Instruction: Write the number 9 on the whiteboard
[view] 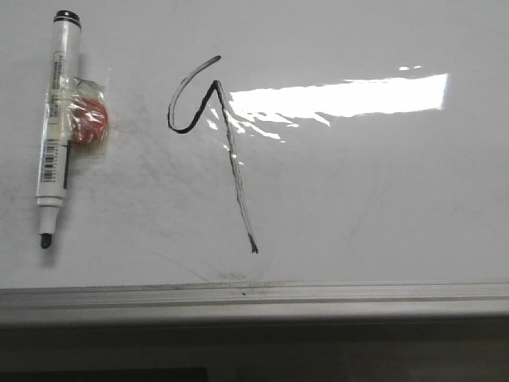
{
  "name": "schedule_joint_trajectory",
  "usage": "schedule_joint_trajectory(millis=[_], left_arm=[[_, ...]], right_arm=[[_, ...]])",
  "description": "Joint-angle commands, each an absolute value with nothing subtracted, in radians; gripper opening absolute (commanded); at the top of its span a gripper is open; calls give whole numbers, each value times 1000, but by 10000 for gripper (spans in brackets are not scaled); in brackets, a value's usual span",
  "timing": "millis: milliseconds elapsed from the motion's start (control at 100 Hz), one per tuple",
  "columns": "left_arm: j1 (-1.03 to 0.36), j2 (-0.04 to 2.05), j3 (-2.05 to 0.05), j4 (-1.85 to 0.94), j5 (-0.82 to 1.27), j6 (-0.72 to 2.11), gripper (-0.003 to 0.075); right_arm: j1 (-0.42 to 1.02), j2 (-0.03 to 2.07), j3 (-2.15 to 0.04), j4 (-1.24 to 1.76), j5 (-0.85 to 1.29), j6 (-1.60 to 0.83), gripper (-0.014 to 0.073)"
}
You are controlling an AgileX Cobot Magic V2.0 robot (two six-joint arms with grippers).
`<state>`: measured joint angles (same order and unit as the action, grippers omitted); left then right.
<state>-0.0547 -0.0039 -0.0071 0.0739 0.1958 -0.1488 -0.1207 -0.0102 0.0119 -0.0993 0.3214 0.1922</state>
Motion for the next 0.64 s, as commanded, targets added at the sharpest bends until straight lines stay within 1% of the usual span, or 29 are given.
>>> schedule_joint_trajectory(millis=[0, 630], left_arm=[[-52, -31, 32, 71, 119, -157, -20], [-52, -31, 32, 71, 119, -157, -20]], right_arm=[[-127, -24, 23, -111, 314, 181, -63], [-127, -31, 23, -111, 306, 181, -63]])
